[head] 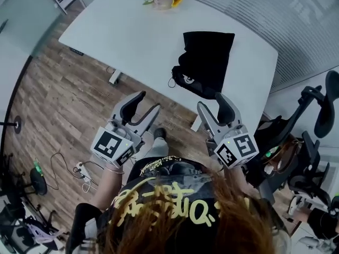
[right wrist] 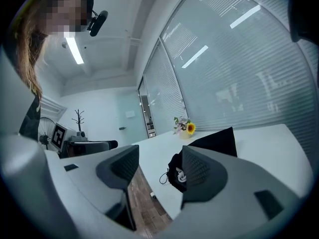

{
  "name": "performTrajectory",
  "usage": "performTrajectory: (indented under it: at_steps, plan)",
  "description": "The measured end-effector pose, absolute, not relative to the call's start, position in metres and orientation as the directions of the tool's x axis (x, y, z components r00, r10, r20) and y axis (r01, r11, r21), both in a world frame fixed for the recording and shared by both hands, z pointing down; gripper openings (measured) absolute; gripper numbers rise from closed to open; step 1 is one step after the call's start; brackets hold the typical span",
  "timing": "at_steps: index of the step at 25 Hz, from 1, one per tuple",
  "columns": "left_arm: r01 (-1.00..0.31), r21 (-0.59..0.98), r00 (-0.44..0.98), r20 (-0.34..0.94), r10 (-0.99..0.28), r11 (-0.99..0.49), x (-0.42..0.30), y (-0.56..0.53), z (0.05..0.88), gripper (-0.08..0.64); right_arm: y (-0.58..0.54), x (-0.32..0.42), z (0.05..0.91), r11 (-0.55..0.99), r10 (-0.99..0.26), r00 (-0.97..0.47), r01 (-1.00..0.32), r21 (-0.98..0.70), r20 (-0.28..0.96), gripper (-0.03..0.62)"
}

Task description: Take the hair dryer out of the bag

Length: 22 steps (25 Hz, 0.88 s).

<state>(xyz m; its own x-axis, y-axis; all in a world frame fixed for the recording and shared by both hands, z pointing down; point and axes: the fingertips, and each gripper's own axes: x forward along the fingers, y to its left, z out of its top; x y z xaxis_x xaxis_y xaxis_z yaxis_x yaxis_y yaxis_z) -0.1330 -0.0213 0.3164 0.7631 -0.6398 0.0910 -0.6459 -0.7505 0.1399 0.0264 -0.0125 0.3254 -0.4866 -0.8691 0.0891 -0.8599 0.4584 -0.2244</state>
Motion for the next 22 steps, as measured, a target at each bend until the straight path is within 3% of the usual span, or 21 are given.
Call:
performTrajectory:
  at_steps: [14,22]
  plan:
    - [-0.496,0.143,0.868,0.122,-0.482,-0.856,-0.108,-0.111,0.326,0.201,-0.073,0.037,0.332,0.313,-0.931,-0.348,-0.917,-0.248,0.112,0.254]
    - [-0.414,0.142,0.907,0.148,-0.395,-0.899,-0.092,-0.130,0.340,0.201,-0.081,0.043,0.360,0.257,-0.935,-0.292,-0.949,-0.184,0.200,0.253]
